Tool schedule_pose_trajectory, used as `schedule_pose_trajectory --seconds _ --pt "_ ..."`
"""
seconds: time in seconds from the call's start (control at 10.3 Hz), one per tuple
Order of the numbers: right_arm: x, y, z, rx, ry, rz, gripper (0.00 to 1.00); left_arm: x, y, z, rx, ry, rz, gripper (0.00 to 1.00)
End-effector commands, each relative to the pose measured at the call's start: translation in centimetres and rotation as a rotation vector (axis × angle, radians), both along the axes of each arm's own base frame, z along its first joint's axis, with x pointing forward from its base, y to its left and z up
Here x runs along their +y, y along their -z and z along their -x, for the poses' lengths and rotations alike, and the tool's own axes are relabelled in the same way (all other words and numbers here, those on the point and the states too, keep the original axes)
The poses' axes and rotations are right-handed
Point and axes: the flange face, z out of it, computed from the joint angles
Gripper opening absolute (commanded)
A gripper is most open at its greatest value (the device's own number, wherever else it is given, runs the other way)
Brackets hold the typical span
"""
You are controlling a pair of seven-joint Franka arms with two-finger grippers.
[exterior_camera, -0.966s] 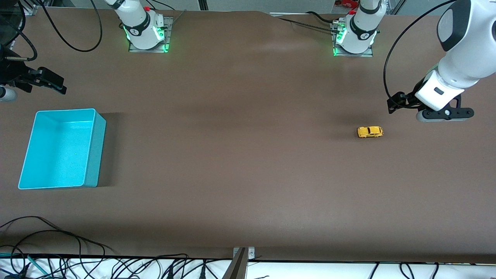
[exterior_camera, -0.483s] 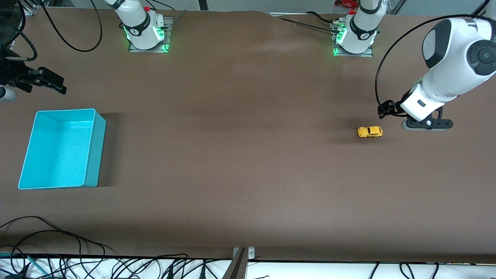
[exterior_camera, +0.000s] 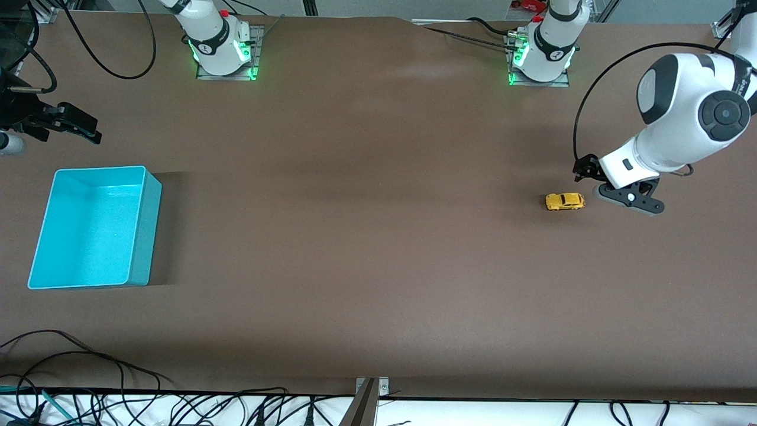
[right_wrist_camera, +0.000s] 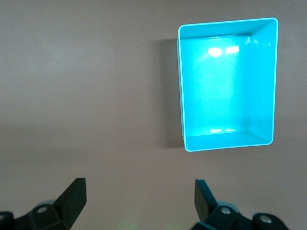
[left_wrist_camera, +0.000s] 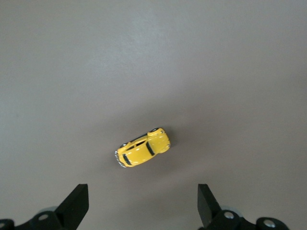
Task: Wind up and store yellow beetle car
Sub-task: 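Move the left gripper over the yellow beetle car and lower it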
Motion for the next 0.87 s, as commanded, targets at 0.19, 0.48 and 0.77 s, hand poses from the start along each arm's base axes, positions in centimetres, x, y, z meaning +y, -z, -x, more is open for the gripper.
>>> schedule_pose_trajectory --seconds 0.19,0.48,0.77 --pt "-0.1 -0.5 -0.2 -0.007 0.004 -0.020 1.00 1.9 4.6 1.1 0.079 0.399 0.082 0.93" --pt "0.0 -0.5 -0.2 -0.007 0.003 -0.020 1.00 1.7 9.6 3.7 0.029 0.657 0.109 0.98" --pt "-0.1 -0.5 -0.2 -0.007 0.004 -0.020 1.00 1.6 12.2 4.2 0.001 0.850 0.117 1.00"
